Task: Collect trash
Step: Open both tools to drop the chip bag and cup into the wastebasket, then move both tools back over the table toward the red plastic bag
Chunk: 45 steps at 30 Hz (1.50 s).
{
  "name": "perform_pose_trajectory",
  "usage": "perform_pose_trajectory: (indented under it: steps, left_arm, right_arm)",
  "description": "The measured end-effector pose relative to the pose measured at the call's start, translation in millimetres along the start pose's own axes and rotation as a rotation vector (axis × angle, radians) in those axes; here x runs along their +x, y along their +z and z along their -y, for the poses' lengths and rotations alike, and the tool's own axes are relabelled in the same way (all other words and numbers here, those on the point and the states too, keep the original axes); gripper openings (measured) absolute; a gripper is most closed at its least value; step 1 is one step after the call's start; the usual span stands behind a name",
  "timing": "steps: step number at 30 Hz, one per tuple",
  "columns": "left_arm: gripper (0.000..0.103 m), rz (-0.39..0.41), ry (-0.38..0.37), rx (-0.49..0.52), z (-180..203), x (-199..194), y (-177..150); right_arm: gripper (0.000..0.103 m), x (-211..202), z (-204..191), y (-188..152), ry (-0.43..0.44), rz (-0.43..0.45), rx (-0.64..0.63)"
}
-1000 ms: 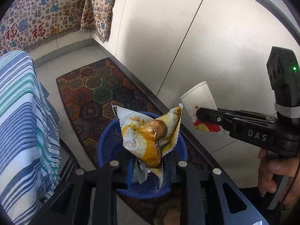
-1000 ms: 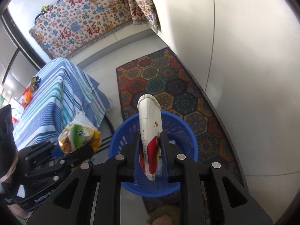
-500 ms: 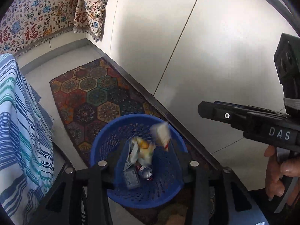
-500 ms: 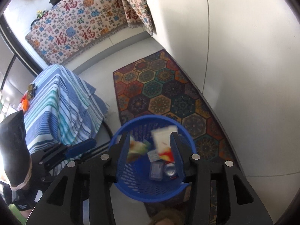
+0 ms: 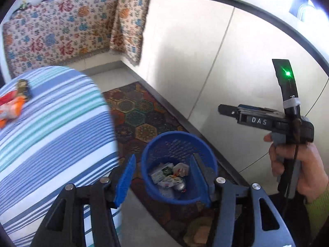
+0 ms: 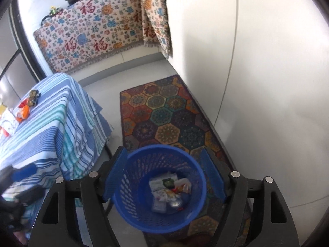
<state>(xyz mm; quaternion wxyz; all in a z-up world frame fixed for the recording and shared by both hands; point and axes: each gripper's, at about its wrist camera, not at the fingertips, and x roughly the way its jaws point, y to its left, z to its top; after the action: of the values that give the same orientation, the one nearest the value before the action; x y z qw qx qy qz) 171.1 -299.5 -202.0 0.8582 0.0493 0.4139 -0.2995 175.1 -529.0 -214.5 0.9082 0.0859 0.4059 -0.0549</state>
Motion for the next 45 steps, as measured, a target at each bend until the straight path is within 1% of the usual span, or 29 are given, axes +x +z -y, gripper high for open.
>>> perform_pose_trajectory:
  steps: [4,6,8,10,13,15,17,19,21,22,23,24,25,26,28,29,31,35,40,43,45]
  left_arm:
    - [0.059,0.002,0.101,-0.036,-44.6,-38.5,-25.8]
    - [0.059,-0.005,0.175,-0.058,-72.3,-55.0,-39.6]
    - [0.059,-0.006,0.234,-0.092,-99.3,-69.7,-51.1]
    - [0.059,-0.008,0.29,-0.138,-127.9,-83.5,-63.0]
    - [0.059,-0.002,0.376,-0.19,-167.1,-101.3,-75.3]
    - [0.059,-0.004,0.428,-0.213,-191.3,-109.4,-81.8]
    - [0.059,-0.012,0.465,-0.246,-214.0,-115.0,-87.2]
    - [0.062,0.002,0.465,-0.285,-237.6,-124.3,-93.8]
    - [0.063,0.005,0.489,-0.308,-251.9,-128.3,-95.6]
    - [0.069,0.005,0.493,-0.314,-257.0,-130.2,-96.2]
    - [0.072,0.004,0.498,-0.322,-263.2,-131.0,-96.1]
    - [0.073,0.004,0.506,-0.33,-269.0,-132.5,-95.8]
    - [0.074,0.004,0.512,-0.337,-272.9,-133.0,-94.9]
    - [0.078,0.003,0.517,-0.344,-278.4,-132.1,-93.3]
    - [0.08,0.001,0.524,-0.354,-289.7,-133.3,-91.6]
    - [0.085,-0.002,0.527,-0.359,-295.0,-131.8,-89.2]
    - [0.086,-0.003,0.529,-0.362,-304.0,-129.3,-84.9]
    - [0.086,-0.001,0.538,-0.374,-330.2,-116.6,-64.3]
    - [0.085,0.014,0.56,-0.417,-370.8,-106.5,-37.7]
    - [0.085,0.034,0.575,-0.404,-384.2,-105.5,-25.5]
    - [0.083,0.047,0.564,-0.374,-385.0,-105.5,-21.7]
  right_arm:
    - [0.079,-5.3,-36.8,-3.5,0.001,0.045,-0.095]
    - [0.079,-8.9,-63.1,-6.9,0.015,0.068,-0.154]
    - [0.079,-13.3,-94.6,-10.9,0.045,0.086,-0.211]
    - [0.08,-17.8,-133.3,-15.1,0.107,0.09,-0.253]
    - [0.086,-24.2,-196.4,-22.9,0.218,0.086,-0.313]
    - [0.087,-21.9,-235.0,-28.9,0.271,0.06,-0.341]
    - [0.087,-12.1,-275.2,-32.3,0.313,0.013,-0.359]
    - [0.087,3.5,-311.3,-32.9,0.312,-0.025,-0.381]
    - [0.087,19.1,-338.8,-31.9,0.304,-0.042,-0.406]
    - [0.087,28.9,-350.2,-31.5,0.289,-0.051,-0.416]
    - [0.087,38.2,-361.8,-32.2,0.268,-0.056,-0.427]
    - [0.087,45.5,-370.3,-33.9,0.25,-0.059,-0.432]
    - [0.09,50.6,-375.8,-31.7,0.242,-0.069,-0.43]
    - [0.09,52.2,-377.4,-26.9,0.237,-0.06,-0.415]
    - [0.091,58.9,-382.1,-23.0,0.207,-0.062,-0.421]
    - [0.095,62.2,-380.8,-21.7,0.217,-0.073,-0.412]
    - [0.103,67.6,-373.1,-18.6,0.22,-0.093,-0.388]
    - [0.102,66.5,-371.8,-16.6,0.214,-0.091,-0.396]
    - [0.102,66.2,-370.7,-16.6,0.214,-0.091,-0.396]
    - [0.103,66.5,-370.5,-16.4,0.215,-0.091,-0.396]
    - [0.103,66.6,-370.3,-16.5,0.215,-0.09,-0.397]
